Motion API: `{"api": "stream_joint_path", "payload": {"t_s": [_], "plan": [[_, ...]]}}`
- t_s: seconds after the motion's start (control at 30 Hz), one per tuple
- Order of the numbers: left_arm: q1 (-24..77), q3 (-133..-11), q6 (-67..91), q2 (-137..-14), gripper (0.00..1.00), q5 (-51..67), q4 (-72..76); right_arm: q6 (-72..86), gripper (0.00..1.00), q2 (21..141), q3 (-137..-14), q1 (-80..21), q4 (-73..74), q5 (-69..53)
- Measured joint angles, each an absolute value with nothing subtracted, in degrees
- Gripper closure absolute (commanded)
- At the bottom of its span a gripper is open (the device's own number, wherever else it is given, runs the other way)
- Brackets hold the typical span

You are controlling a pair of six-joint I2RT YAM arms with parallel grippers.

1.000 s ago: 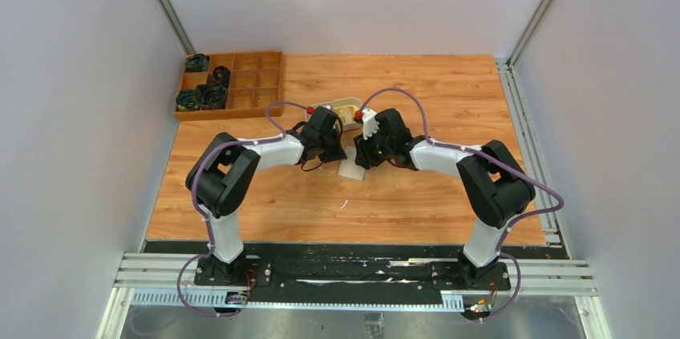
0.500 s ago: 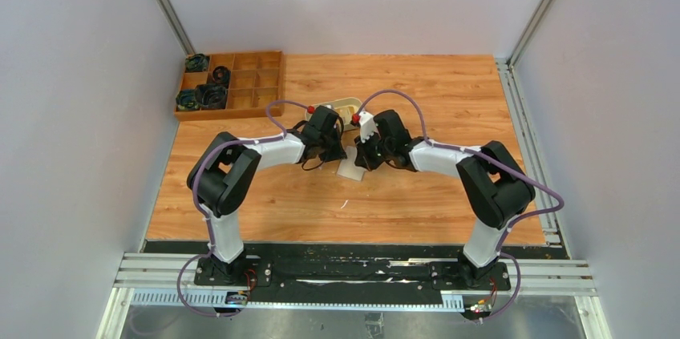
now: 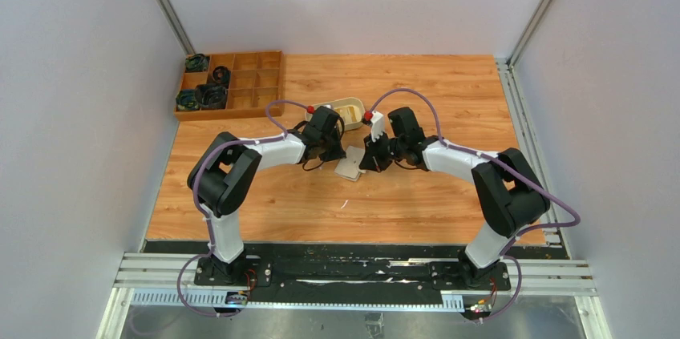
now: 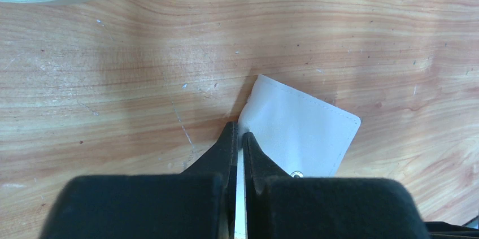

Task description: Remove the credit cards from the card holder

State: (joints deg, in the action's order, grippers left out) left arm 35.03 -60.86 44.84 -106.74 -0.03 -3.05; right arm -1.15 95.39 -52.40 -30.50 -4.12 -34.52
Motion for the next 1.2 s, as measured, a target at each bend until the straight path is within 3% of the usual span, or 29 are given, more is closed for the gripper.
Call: {"api": "stream_joint_path", "payload": {"t_s": [0.37, 0.43, 0.53, 0.6, 0.77, 1.2], "plan": [[35.31, -60.95, 44.82, -106.74, 1.0, -1.02, -3.09, 2.09, 1.0, 93.93, -47.99, -29.93, -4.19, -30.68], [35.4, -60.95, 44.82, -106.74, 1.0, -1.23, -3.09, 2.57, 0.85, 93.93, -47.99, -29.93, -3.9, -29.82], [35.4, -60.95, 44.82, -106.74, 1.0, -1.37, -3.09, 3.27, 0.47, 93.91, -47.99, -29.93, -2.96, -29.36], [35.42, -60.95, 44.82, -106.72, 1.0, -1.48, -3.09, 3.46, 0.35, 93.91, -47.86, -29.93, -1.5, -29.1], [35.44, -60.93, 44.84, -106.72, 1.0, -1.61, -3.09, 5.65, 0.31, 93.8, -48.03, -29.93, 0.1, -28.27], [35.44, -60.62, 45.17, -106.56, 1.0, -1.87, -2.79, 22.98, 0.31, 92.49, -47.27, -30.85, -7.31, -22.33]]}}
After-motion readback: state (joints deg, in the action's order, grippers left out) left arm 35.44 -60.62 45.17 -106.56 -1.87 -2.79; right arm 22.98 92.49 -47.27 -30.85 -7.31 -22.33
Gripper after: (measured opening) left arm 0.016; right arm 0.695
